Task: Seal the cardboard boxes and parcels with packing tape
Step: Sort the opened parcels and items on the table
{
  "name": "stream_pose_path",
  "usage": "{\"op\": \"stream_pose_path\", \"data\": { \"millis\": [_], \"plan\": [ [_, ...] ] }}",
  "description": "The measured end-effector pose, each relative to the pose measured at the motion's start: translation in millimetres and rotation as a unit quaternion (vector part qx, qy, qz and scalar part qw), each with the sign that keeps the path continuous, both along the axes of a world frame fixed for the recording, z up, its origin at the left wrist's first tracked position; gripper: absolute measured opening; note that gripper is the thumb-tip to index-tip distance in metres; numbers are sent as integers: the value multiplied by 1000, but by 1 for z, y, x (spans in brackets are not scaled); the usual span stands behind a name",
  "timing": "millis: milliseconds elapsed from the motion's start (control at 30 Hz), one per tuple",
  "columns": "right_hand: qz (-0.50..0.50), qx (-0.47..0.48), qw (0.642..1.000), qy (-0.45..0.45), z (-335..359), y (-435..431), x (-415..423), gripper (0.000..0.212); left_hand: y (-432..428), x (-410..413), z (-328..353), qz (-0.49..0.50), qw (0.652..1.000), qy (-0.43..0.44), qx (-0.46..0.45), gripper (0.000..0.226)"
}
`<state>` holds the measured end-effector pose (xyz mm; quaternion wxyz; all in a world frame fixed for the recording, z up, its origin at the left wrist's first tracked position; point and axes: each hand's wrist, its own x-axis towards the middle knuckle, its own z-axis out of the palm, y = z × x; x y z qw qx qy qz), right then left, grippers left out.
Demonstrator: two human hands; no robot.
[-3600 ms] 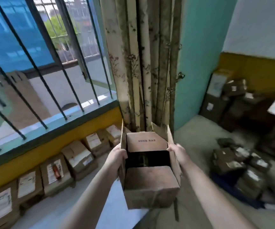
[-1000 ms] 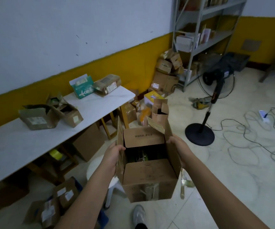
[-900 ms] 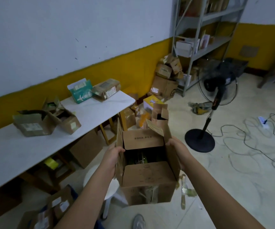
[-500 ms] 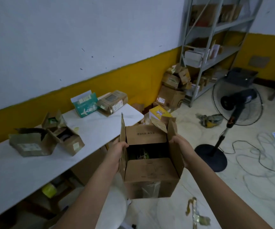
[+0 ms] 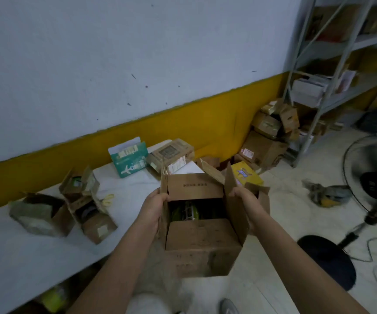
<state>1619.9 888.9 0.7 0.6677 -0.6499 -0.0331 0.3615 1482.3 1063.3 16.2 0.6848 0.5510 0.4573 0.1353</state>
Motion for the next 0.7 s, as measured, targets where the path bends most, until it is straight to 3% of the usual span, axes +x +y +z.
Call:
{"op": "stream_pose_path", "data": {
  "millis": [233, 333, 500, 700],
  "plan": [
    [68, -28, 997, -29, 9, 75, 113, 20, 52, 89, 7, 77, 997, 19, 10, 37],
    [96, -16, 995, -14, 16, 106, 145, 14, 74, 110, 8, 115, 993, 32, 2, 28],
    [148, 14, 988, 31, 9, 160, 179, 14, 107, 128, 7, 167, 985, 44, -5, 28],
    [207, -17, 977, 48, 0, 233, 183, 17, 162, 122, 3, 220, 974, 53, -10, 25]
  ]
}}
